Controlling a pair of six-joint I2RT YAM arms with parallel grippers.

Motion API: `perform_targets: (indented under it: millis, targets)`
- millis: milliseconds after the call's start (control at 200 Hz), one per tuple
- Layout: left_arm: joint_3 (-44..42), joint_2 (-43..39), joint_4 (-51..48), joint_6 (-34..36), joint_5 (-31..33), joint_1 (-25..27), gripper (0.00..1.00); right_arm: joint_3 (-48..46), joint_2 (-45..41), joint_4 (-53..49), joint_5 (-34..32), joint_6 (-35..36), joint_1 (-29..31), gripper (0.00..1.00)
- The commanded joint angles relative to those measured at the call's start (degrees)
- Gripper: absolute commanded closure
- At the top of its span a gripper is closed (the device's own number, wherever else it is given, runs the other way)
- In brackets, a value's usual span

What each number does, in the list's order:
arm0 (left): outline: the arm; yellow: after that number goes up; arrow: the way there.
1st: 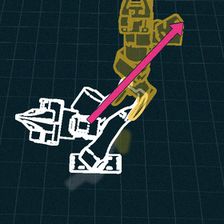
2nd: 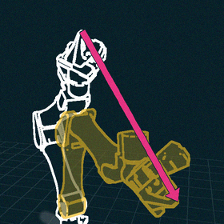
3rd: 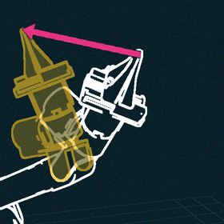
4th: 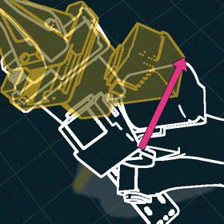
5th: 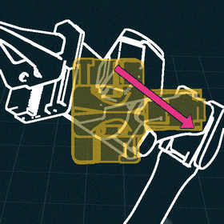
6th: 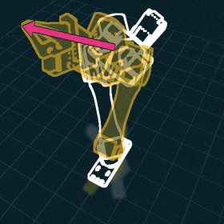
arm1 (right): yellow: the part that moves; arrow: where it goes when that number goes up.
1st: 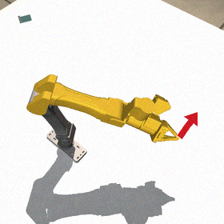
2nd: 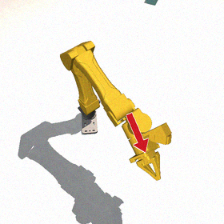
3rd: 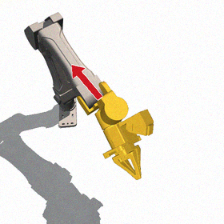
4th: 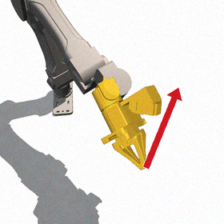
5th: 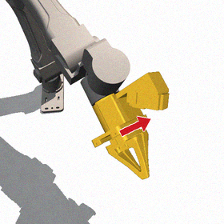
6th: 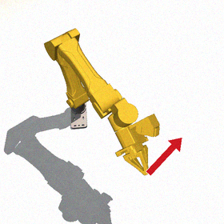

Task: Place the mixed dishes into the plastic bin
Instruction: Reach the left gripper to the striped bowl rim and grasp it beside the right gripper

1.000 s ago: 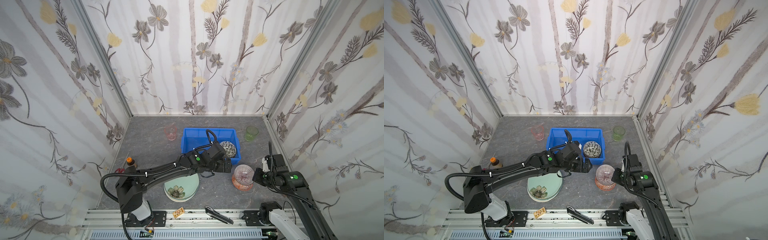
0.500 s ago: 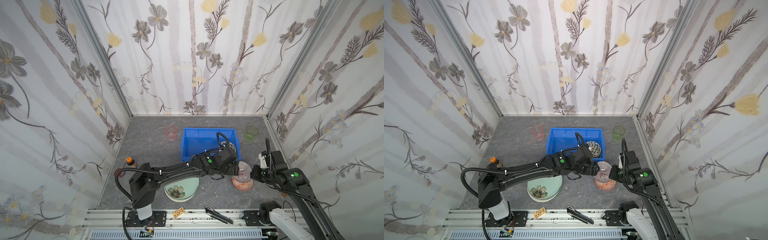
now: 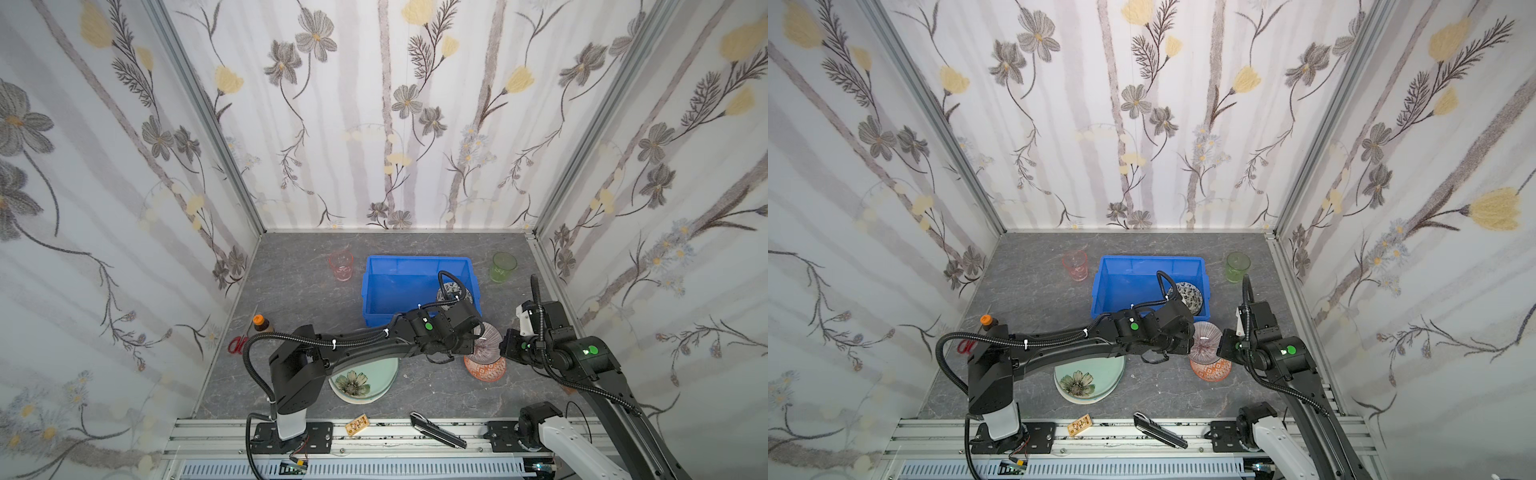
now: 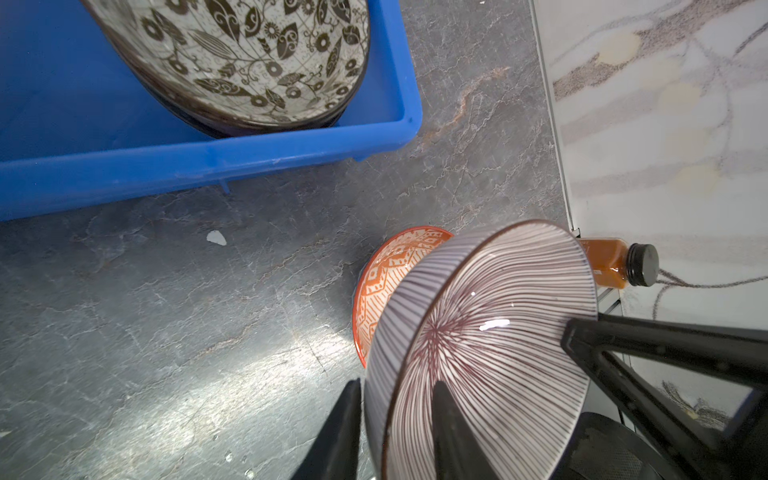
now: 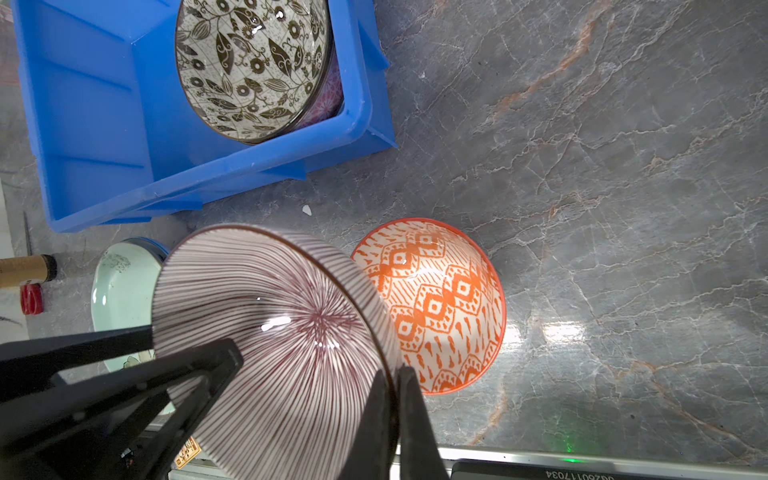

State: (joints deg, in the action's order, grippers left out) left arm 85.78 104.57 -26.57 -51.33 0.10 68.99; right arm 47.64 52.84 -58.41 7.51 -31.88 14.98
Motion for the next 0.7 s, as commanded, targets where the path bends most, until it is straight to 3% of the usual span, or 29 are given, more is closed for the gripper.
perform_targets:
  millis: [0, 460, 694]
  targets:
    - [1.2, 0.9, 0.6, -1.1, 1.0, 0.4, 0.75, -0.4, -0.3, 3.6, 1.3, 0.3, 0.1, 0.95]
    - [2.7, 2.7, 0.6, -1.7, 1.7, 1.3, 0.98, -1.3, -1.1, 5.7, 3.1, 0.6, 0.1, 0.94]
    - [5.1, 4.9, 0.4, -0.3, 1.2, 0.8, 1.00, 1.7, 1.1, 6.7, 3.4, 0.7, 0.1, 0.80]
